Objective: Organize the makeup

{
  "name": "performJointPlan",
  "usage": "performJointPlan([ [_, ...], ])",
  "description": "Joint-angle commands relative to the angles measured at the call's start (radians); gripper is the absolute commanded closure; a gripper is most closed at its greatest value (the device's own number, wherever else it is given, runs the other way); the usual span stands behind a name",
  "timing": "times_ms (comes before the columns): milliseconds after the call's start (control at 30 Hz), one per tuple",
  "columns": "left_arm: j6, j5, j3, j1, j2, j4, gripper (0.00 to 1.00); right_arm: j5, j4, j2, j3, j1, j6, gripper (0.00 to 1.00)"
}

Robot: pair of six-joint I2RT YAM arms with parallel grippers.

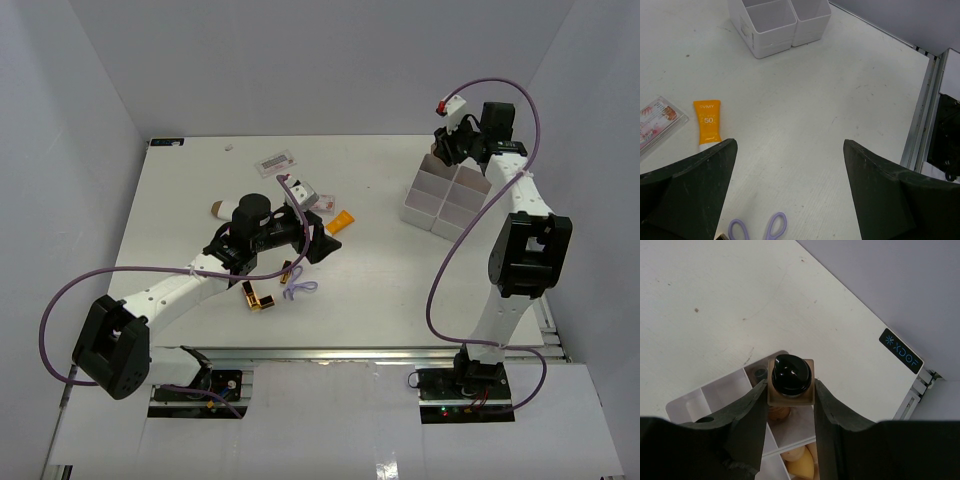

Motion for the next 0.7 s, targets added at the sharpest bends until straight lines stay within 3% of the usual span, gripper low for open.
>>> performJointPlan([
  [0,0.013,-0.002,0.034,-0.003,-0.016,0.001,0.02,-0.035,0.036,0.020,0.041,0.003,-0.008,0.84],
  [667,0.011,0.005,0.034,-0.003,-0.012,0.002,0.02,-0.064,0.083,-0.042,-0.065,0.003,-0.009,0.83],
])
